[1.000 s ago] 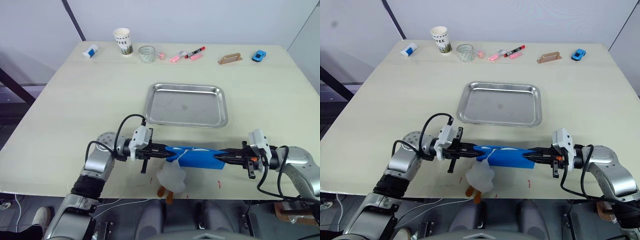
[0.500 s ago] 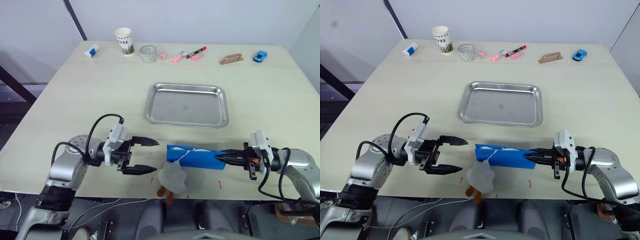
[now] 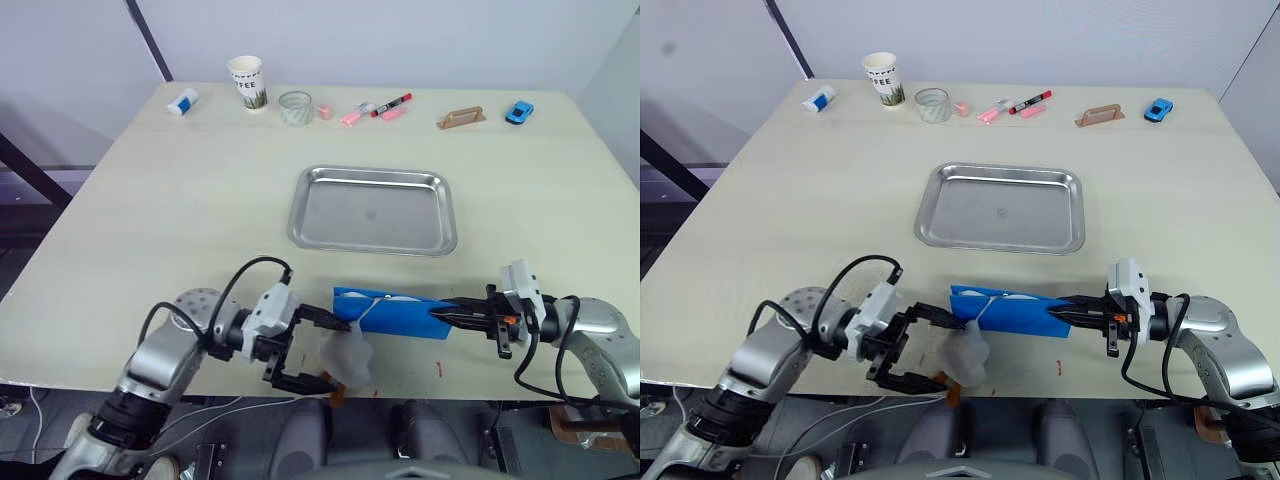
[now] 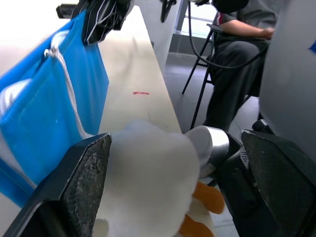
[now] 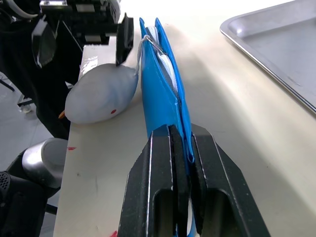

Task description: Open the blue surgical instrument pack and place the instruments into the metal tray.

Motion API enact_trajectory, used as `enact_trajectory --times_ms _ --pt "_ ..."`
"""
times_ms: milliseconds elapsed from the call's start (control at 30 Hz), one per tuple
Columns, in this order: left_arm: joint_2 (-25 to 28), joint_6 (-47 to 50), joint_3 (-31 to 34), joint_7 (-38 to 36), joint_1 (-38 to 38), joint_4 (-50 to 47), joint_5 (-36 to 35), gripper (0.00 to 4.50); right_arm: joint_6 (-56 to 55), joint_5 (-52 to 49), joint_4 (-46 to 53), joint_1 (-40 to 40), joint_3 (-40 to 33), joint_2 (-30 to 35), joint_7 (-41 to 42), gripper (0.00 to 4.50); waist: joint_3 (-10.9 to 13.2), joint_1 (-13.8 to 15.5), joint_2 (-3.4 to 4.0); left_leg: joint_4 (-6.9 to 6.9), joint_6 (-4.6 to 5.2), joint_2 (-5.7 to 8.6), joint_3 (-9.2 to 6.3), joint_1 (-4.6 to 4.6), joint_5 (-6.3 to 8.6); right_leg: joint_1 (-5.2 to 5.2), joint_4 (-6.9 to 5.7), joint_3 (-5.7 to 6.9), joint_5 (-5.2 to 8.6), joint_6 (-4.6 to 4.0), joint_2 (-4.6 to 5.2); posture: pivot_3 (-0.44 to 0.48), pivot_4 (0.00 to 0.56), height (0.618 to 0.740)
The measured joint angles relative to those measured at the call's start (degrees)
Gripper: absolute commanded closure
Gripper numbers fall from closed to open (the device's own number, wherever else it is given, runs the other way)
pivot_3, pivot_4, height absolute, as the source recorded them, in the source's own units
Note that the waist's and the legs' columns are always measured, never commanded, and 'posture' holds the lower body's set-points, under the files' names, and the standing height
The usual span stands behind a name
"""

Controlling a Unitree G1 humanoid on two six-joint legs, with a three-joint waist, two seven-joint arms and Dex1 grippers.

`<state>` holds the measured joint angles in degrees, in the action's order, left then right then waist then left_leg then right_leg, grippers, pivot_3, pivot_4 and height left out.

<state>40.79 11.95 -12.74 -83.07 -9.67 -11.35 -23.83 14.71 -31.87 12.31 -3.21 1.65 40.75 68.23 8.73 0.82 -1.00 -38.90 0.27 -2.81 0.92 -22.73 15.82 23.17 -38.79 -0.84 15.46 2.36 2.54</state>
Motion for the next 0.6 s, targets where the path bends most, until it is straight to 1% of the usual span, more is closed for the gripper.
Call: enact_trajectory --times_ms 67,133,167,200,233,267,300,433,467,600 --pt "-0.8 -2.9 -1.7 0.8 -1.2 2.7 3.5 0.06 0.0 0.1 0.1 0.0 0.0 -0.4 -0.1 4.5 0.0 -0.1 -0.04 0.0 0.0 0.0 -0.01 0.0 0.0 0.0 0.01 -0.01 0.0 0.0 -0.03 0.0 0.15 0.737" --pt "-0.9 -5.1 -2.7 0.8 -2.0 3.9 5.0 0.06 0.0 0.2 0.1 0.0 0.1 -0.6 -0.1 4.5 0.0 -0.2 -0.03 0.0 0.0 -0.01 0.0 0.0 0.0 0.0 0.01 -0.03 0.0 0.0 -0.03 0.0 0.15 0.737" --pt "-1.0 -6.1 -3.1 0.7 -2.3 4.4 5.7 0.58 0.0 0.2 0.1 0.0 0.1 -0.6 -0.2 4.5 0.0 -0.1 -0.03 0.0 0.0 -0.01 -0.01 0.01 0.0 0.0 0.01 -0.02 0.0 0.0 -0.03 0.0 0.15 0.737" --pt "-1.1 -7.5 -3.5 0.8 -2.6 5.3 6.3 0.83 0.0 0.3 0.1 0.0 0.1 -0.6 -0.2 4.5 0.0 -0.1 -0.03 0.0 0.0 -0.01 -0.01 0.01 0.0 0.0 0.0 -0.02 0.0 0.0 -0.03 0.0 0.15 0.737" --pt "-1.2 -8.1 -3.5 1.0 -2.7 5.9 6.6 1.37 0.0 0.3 0.1 0.0 0.1 -0.6 -0.2 4.5 0.0 -0.1 -0.03 0.0 0.0 -0.01 -0.01 0.02 0.0 0.0 0.0 -0.02 0.0 0.0 -0.03 0.0 0.15 0.737" --pt "-1.5 -9.0 -3.5 1.3 -3.0 6.8 7.0 1.79 0.0 0.3 0.1 0.0 0.1 -0.6 -0.2 4.5 0.0 -0.1 -0.03 0.0 0.01 -0.01 -0.01 0.02 0.0 0.0 0.0 -0.02 0.0 0.0 -0.03 0.0 0.15 0.737" --pt "-1.9 -9.5 -3.5 1.6 -3.4 7.4 7.1 2.42 0.0 0.4 0.2 0.0 0.1 -0.7 -0.2 4.5 0.0 -0.1 -0.03 0.0 0.0 -0.01 -0.01 0.02 0.0 0.0 0.0 -0.02 0.0 0.0 -0.03 0.0 0.15 0.737" --pt "-2.4 -9.7 -3.4 1.7 -3.5 7.8 6.2 4.11 0.0 0.4 0.2 0.0 0.1 -0.8 -0.3 4.5 0.0 -0.2 -0.03 0.0 0.01 -0.01 -0.01 0.02 0.0 0.0 -0.01 -0.03 0.0 0.0 -0.03 0.0 0.15 0.737" --pt "-2.5 -9.4 -3.2 1.6 -3.5 7.8 5.4 4.47 0.0 0.4 0.2 0.0 0.1 -0.8 -0.3 4.5 0.0 -0.2 -0.03 0.0 0.01 -0.02 -0.01 0.02 0.0 0.0 -0.01 -0.02 0.0 0.0 -0.03 0.0 0.15 0.737" --pt "-2.4 -4.7 -0.9 0.8 -3.2 6.8 -0.3 4.47 0.1 0.4 0.2 0.1 -0.1 -0.8 -0.3 4.5 0.0 -0.2 -0.04 0.0 0.01 -0.03 -0.02 0.01 0.0 0.0 -0.01 -0.01 0.0 0.0 -0.03 0.0 0.15 0.737"
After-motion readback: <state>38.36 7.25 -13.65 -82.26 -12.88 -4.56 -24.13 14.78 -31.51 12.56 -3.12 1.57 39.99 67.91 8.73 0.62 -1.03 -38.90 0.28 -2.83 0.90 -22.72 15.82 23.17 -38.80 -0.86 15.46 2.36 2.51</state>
